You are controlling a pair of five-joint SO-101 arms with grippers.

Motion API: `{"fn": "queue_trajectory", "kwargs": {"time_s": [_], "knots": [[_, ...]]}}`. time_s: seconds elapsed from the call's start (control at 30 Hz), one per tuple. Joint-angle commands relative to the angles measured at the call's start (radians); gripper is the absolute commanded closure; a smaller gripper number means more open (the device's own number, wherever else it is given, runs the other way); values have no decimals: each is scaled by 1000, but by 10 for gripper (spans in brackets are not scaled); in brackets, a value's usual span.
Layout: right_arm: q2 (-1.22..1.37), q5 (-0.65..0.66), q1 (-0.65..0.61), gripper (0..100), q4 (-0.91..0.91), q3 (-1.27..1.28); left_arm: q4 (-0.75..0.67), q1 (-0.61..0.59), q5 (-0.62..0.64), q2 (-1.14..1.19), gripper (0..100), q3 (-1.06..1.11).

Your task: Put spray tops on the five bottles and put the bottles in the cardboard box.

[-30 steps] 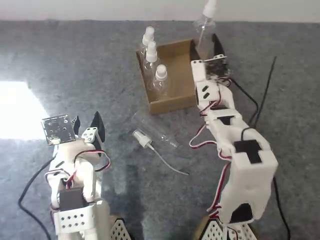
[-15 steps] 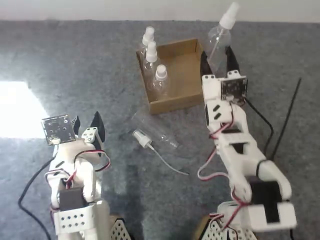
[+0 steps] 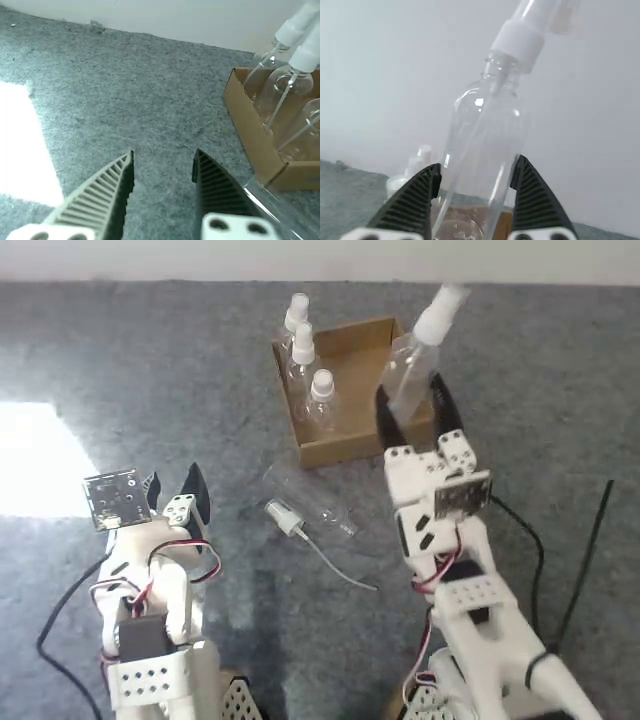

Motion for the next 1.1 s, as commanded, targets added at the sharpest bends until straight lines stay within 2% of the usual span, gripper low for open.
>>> {"fn": "queue_trajectory", "kwargs": {"time_s": [0.0, 0.33, 0.6, 0.77, 0.93, 1.07], "knots": [[-163, -14, -64, 978, 177, -2, 3, -5, -2, -11, 819, -16], [-601, -8, -285, 980, 519, 149, 6, -6, 0, -11, 819, -24], [-961, -12, -417, 980, 869, 261, 5, -6, 0, -11, 819, -25], [-1125, -14, -447, 981, 1124, 255, 3, -6, 0, -11, 819, -25], [-1116, -8, -496, 982, 1176, 255, -23, -6, 3, -11, 819, -25], [-1115, -6, -526, 982, 1184, 255, -86, -6, 94, -11, 816, -27]]}}
